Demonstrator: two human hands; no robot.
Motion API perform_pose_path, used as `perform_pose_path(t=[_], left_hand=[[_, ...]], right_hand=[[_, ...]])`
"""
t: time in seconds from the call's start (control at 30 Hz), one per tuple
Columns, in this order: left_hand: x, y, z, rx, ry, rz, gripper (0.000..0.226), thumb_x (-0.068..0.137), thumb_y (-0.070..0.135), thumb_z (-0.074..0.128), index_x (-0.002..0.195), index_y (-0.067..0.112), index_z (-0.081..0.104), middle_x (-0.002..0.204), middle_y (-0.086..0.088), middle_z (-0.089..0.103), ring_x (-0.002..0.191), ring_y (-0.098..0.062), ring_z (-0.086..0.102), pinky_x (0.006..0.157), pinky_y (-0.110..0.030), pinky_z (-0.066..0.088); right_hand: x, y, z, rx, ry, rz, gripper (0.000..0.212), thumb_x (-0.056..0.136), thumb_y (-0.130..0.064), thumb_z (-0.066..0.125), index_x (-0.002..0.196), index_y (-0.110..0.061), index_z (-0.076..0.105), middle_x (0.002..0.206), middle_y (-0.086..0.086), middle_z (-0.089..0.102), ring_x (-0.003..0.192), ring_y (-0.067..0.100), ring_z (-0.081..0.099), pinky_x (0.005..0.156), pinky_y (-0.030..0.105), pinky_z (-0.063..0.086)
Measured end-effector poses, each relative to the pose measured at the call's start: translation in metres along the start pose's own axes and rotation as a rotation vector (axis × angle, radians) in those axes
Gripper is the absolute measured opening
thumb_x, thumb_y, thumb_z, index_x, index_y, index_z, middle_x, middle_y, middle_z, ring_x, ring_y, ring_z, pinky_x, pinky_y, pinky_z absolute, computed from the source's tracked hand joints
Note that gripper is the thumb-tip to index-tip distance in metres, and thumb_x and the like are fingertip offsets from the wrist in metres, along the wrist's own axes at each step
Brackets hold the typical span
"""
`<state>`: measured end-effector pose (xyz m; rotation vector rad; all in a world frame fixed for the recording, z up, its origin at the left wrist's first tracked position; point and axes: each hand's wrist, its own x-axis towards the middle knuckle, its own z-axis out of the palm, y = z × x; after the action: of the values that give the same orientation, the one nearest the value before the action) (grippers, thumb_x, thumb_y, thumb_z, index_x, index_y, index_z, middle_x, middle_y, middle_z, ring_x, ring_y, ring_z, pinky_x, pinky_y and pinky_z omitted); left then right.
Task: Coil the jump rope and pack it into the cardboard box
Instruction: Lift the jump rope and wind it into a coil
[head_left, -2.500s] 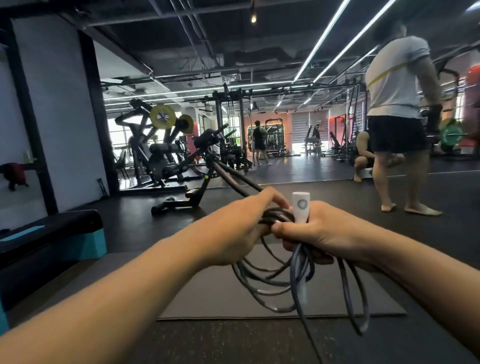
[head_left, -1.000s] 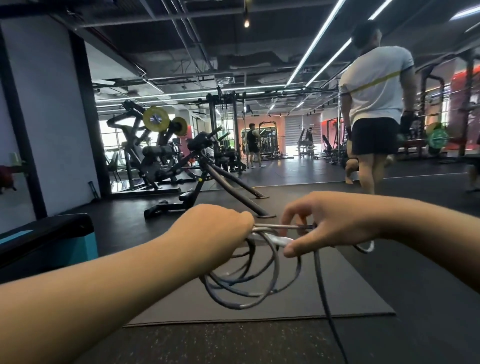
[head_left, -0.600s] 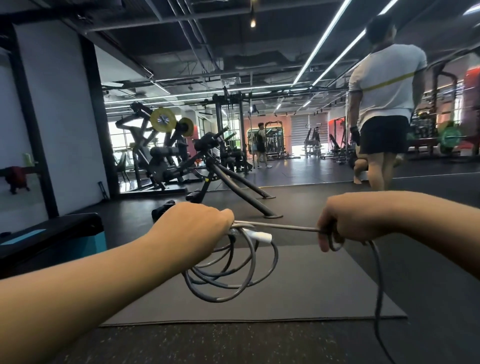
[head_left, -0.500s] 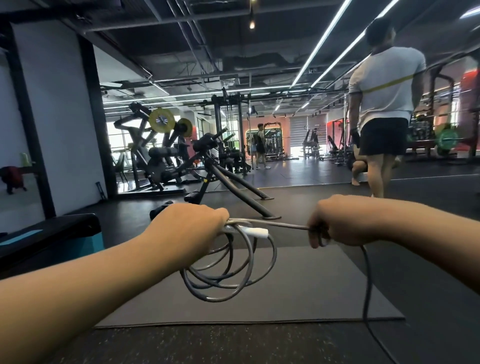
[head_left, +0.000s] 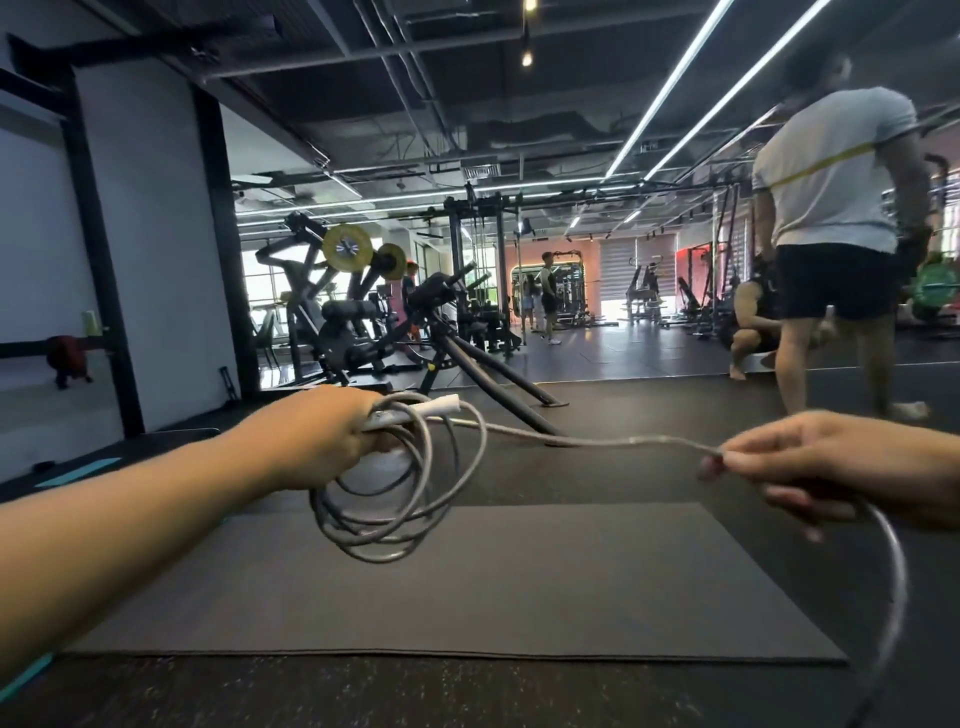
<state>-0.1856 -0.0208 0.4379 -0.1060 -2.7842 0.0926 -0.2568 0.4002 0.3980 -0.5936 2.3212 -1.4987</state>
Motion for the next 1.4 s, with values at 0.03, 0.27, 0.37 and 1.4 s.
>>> perform_pose_path(t=[0.03,0.27,0.37,1.4], left_hand=[[0.002,0.002,0.002,-0.013,-0.006,-0.004,0.022,0.097,0.045,0.058,0.078,0.032,0.054,0.071,0.010,0.059,0.061,-0.010,0.053,0.061,-0.032,0.046],[0.018,0.033,0.015,-0.016,0.044,0.013,0.023,0.096,0.054,0.053,0.102,0.032,0.058,0.083,0.007,0.063,0.072,-0.013,0.059,0.069,-0.038,0.054],[0.017,0.046,0.017,-0.115,0.103,0.008,0.020,0.097,0.046,0.054,0.097,0.027,0.061,0.077,0.006,0.061,0.066,-0.016,0.057,0.058,-0.033,0.047],[0.001,0.176,0.026,-2.142,-0.092,-0.675,0.041,0.103,0.039,0.048,0.079,0.011,0.065,0.052,-0.004,0.067,0.061,-0.020,0.063,0.066,-0.031,0.053]], right_hand=[[0.003,0.003,0.003,-0.053,-0.048,0.093,0.024,0.089,-0.015,0.065,0.104,-0.001,0.078,0.060,0.012,0.050,0.041,0.018,0.044,0.046,0.032,0.051],[0.036,0.006,0.046,-0.232,0.169,0.145,0.026,0.096,0.000,0.045,0.102,-0.009,0.068,0.067,0.006,0.044,0.040,0.013,0.033,0.039,0.019,0.028],[0.040,-0.001,0.062,0.036,0.219,-0.011,0.022,0.097,-0.032,0.062,0.099,-0.010,0.065,0.068,0.000,0.037,0.045,0.009,0.023,0.041,0.017,0.016],[0.073,-0.030,0.192,0.586,0.794,-0.504,0.033,0.098,-0.025,0.062,0.072,-0.004,0.069,0.049,-0.004,0.065,0.044,0.006,0.056,0.051,0.026,0.045]])
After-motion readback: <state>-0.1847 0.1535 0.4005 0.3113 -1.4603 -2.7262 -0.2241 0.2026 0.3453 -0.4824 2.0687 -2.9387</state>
